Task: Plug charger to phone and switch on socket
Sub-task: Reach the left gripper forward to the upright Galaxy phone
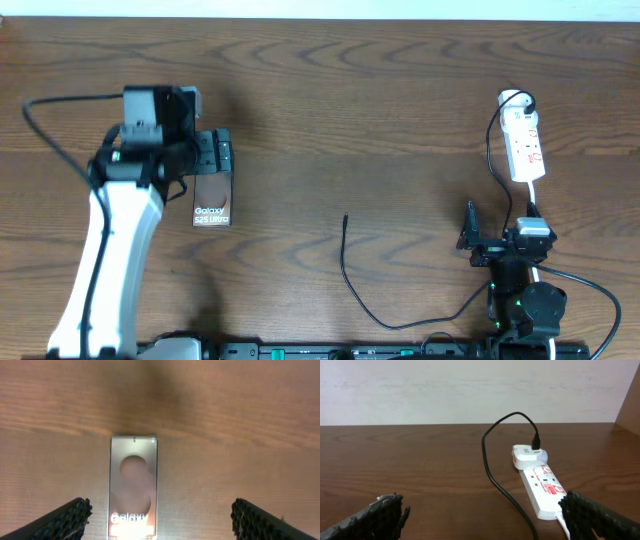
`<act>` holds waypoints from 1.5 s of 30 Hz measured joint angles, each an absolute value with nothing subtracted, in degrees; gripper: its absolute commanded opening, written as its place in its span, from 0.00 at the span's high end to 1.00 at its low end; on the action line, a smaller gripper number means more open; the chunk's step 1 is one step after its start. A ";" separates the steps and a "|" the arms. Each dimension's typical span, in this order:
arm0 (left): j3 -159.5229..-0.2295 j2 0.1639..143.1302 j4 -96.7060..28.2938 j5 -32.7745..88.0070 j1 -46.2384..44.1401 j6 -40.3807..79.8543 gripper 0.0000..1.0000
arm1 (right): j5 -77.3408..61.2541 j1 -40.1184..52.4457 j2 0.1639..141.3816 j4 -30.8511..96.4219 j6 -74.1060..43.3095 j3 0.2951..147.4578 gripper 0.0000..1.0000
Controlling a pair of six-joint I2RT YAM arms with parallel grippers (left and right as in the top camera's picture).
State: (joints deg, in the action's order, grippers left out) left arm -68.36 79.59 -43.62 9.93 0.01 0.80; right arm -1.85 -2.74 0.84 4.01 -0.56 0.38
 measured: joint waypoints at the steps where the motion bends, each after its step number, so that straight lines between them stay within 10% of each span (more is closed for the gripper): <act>1: -69.25 81.03 -44.64 9.96 0.01 0.54 0.08 | -1.85 -2.74 0.84 4.01 -0.56 0.38 0.01; 9: -69.95 87.74 -48.05 9.96 0.01 -0.75 0.12 | -1.85 -2.74 0.84 4.03 -0.56 0.38 0.01; 12: -69.95 88.66 -48.56 9.96 0.01 -1.28 0.73 | -1.85 -2.74 0.84 4.03 -0.56 0.38 0.01; 13: -69.95 88.73 -48.84 9.93 0.01 -1.32 0.75 | -1.85 -2.74 0.84 4.03 -0.56 0.38 0.01; 14: -69.95 88.73 -48.88 9.93 0.01 -1.34 0.64 | -1.85 -2.74 0.84 4.03 -0.56 0.38 0.01; 16: -69.97 88.73 -48.86 9.98 0.01 -1.37 0.02 | -1.85 -2.74 0.84 4.03 -0.56 0.38 0.01; 45: -69.56 92.99 -49.45 4.19 0.01 -1.54 0.02 | -1.85 -2.74 0.84 4.03 -0.56 0.38 0.01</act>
State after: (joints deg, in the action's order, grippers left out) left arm -69.56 92.99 -49.45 4.19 0.01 -1.54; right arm -1.85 -2.74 0.84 4.03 -0.56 0.38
